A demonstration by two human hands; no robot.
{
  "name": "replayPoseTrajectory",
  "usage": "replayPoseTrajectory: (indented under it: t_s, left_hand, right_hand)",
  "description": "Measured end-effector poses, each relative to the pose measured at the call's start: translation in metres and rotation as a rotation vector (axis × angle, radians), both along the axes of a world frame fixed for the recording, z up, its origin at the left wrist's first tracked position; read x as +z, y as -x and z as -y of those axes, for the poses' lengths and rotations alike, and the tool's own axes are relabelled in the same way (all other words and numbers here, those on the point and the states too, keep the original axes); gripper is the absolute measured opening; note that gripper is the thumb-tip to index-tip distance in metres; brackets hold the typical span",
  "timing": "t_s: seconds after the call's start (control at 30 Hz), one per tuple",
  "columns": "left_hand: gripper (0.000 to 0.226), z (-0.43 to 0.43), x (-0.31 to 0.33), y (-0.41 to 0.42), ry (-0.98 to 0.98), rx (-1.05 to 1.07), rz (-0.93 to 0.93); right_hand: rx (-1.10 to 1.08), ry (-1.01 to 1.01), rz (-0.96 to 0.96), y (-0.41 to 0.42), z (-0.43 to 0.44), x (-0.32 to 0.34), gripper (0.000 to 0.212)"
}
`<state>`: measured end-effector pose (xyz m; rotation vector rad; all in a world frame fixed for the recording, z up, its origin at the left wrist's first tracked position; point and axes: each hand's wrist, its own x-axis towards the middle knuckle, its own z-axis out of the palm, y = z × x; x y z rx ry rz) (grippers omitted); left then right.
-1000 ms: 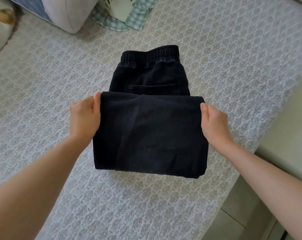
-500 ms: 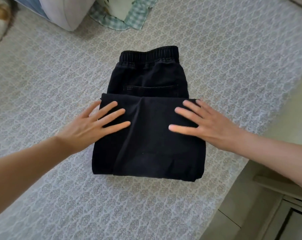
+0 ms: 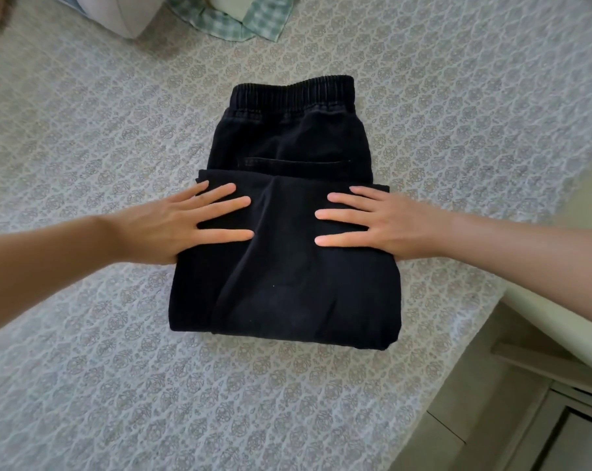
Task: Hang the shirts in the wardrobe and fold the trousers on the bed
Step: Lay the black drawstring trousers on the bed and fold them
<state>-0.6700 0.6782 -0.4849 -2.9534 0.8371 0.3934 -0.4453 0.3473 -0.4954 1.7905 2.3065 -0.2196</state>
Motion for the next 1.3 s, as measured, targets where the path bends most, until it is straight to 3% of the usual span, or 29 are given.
replayPoseTrajectory:
  t_s: [0.1, 0.27, 0.37, 0.47, 0.5, 0.57, 0.63, 0.7, 0.77, 0.83, 0.9, 0.93, 1.03, 1.13, 1.2, 1.3]
  left_hand:
    - [0.099, 0.007, 0.003, 0.005, 0.024, 0.046, -0.044]
    - [0.066, 0.021, 0.018, 0.01, 0.212, 0.184, -0.102]
    - [0.056, 0.031, 0.034, 0.014, 0.44, 0.339, -0.278]
    - [0.039, 0.031, 0.042, 0.026, 0.842, 0.682, -0.609]
    - [0.035, 0.025, 0.043, 0.03, 0.999, 0.899, -0.729]
    - [0.05, 0.017, 0.037, 0.042, 1.271, 1.207, -0.849]
    - [0.043, 0.03, 0.035, 0.051, 1.514, 1.324, -0.805]
    - [0.035, 0.056, 0.03, 0.053, 1.576, 1.583, -0.633]
    - [0.041, 0.079, 0.025, 0.051, 1.523, 1.805, -0.523]
    - [0.056, 0.096, 0.023, 0.047, 1.379, 1.787, -0.494]
    - [0.074, 0.11, 0.026, 0.045, 1.19, 1.801, -0.305]
    - [0.072, 0.117, 0.028, 0.044, 1.142, 1.828, -0.207]
    - [0.047, 0.132, 0.032, 0.042, 1.144, 1.878, -0.08]
    - [0.029, 0.133, 0.035, 0.039, 1.071, 1.847, -0.027]
    - [0.031, 0.131, 0.037, 0.041, 1.102, 1.786, 0.032]
    - [0.032, 0.135, 0.045, 0.057, 1.311, 1.741, 0.068]
  right_hand:
    - [-0.051, 0.0, -0.013, 0.011, 0.005, 0.002, 0.086]
    - [-0.114, 0.061, -0.154, 0.018, 0.006, 0.019, 0.075]
    - [-0.266, 0.186, -0.424, 0.027, 0.01, 0.038, 0.062]
    - [-0.799, 0.175, -0.907, 0.043, 0.028, 0.066, 0.026]
    - [-1.002, 0.179, -1.044, 0.049, 0.034, 0.074, 0.026]
    - [-1.271, 0.151, -1.28, 0.058, 0.043, 0.073, 0.03]
    - [-1.576, 0.088, -1.455, 0.068, 0.042, 0.062, 0.05]
    - [-1.792, 0.082, -1.509, 0.081, 0.038, 0.049, 0.064]
    - [-1.836, 0.076, -1.588, 0.095, 0.033, 0.04, 0.067]
    - [-1.87, 0.006, -1.61, 0.103, 0.028, 0.039, 0.07]
    - [-1.893, -0.104, -1.552, 0.105, 0.027, 0.036, 0.076]
    - [-1.889, -0.176, -1.514, 0.106, 0.027, 0.036, 0.076]
    - [-1.809, -0.337, -1.323, 0.113, 0.023, 0.04, 0.059]
    - [-1.761, -0.357, -1.209, 0.115, 0.018, 0.043, 0.047]
    - [-1.723, -0.355, -1.228, 0.114, 0.019, 0.045, 0.037]
    - [-1.605, -0.406, -1.317, 0.115, 0.028, 0.054, 0.027]
